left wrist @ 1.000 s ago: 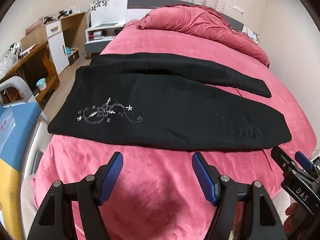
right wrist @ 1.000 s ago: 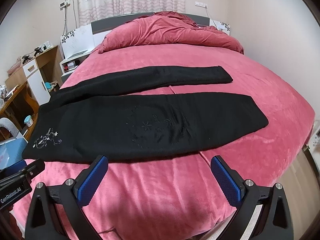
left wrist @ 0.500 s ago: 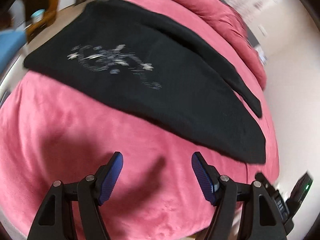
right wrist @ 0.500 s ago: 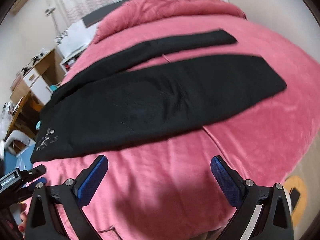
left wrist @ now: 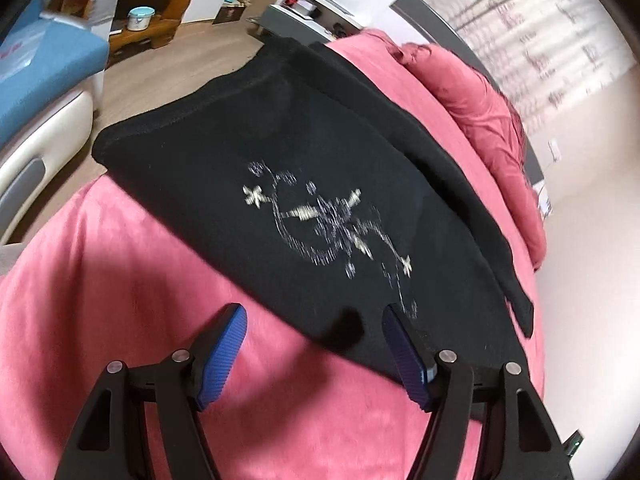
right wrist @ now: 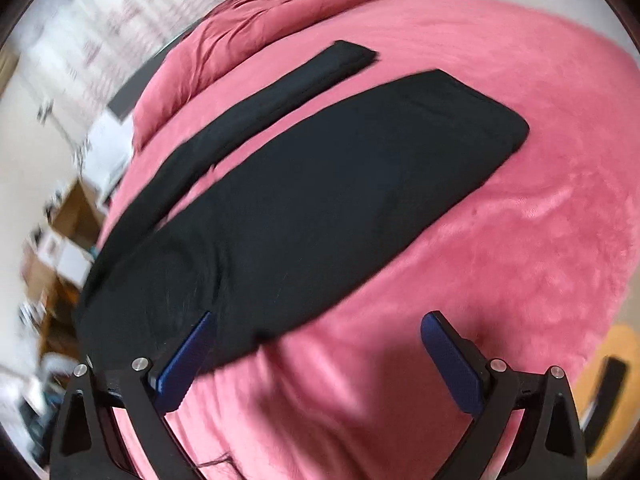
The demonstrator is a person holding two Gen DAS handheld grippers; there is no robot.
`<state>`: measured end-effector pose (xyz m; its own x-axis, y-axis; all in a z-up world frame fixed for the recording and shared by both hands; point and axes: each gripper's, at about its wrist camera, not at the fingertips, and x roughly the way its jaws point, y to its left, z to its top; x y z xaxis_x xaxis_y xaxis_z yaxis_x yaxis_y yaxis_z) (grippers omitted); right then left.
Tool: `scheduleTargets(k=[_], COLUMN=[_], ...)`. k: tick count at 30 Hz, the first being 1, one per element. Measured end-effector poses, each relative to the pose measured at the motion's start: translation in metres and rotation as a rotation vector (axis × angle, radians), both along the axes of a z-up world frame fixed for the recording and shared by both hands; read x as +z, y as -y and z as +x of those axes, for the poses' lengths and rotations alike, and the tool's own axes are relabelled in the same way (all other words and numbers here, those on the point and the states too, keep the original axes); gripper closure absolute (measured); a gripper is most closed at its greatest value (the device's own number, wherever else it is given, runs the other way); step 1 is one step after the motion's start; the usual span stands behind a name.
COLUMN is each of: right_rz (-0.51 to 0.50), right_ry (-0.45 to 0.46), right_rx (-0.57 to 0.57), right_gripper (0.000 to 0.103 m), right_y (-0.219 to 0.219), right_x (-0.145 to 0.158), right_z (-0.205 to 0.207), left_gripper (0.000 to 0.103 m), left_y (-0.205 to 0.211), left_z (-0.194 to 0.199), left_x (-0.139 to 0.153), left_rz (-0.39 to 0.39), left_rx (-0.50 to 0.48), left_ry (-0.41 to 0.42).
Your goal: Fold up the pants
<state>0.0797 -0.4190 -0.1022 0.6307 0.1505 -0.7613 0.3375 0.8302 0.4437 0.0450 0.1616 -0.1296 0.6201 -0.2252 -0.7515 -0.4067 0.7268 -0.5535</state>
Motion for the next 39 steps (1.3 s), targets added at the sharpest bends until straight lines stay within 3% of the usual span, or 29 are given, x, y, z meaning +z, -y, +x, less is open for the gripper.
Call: scheduleTargets(k=[3,6,9,11,12,16,19,21,30,39], right_rz=[0.125,0.245,0.277,0.296,0.306,0.325,0.301,0.256,0.142,0.147], right_ry=[-0.012,0.053,0.087,0.09,0.092,0.081,0.086,0.076,0.122,0.124], right_rx=[-0.073,-0.14,-0.179,-0.206,-0.217,-0.252,-0.232,-0.209,-0.186,-0.214], right_gripper=[0.018,0.023,0.034,0.046,0.049,0.076,0.083,0.086,0.09,0.09], right_y=[0.023,0.044,0.055,0.061,0.063,0.073,0.077,0.079,0.075,0.093], right_x=[-0.017,-0.025,-0.026,-0.03,-0.032,-0.035,-0.036,-0.034,0.004,0.021], right_z=[0.009,0.02,0.026,0.035,0.038,0.047,0.041,0.043,0.021,-0.031], left_gripper=[0.041,0.055,0.059,0.065,0.067,0.076,0.085,0.091,0.096,0.096], left_y=[-0.008,-0.019,-0.034,-0.039,-0.04,-0.04,-0.039,-0.037,-0.031,-0.033], left_z=[0.0,0.002,0.013,0.015,0.017,0.025,0.025,0.028,-0.001,-0.052], left_x=[-0.008,-0.015,-0.025,-0.028,-0.029,-0.03,-0.028,-0.024,0.027,0.047], left_rz=[-0.007,-0.038,-0.145,-0.175,-0.178,-0.136,-0.112,-0.101,0.011,0.028], left_rx=[0.026,0.078,0.134,0.157,0.158,0.138,0.12,0.113,0.082,0.013], left_ry=[0.042,0.066,0.103,0.113,0.114,0.107,0.1,0.099,0.198,0.191])
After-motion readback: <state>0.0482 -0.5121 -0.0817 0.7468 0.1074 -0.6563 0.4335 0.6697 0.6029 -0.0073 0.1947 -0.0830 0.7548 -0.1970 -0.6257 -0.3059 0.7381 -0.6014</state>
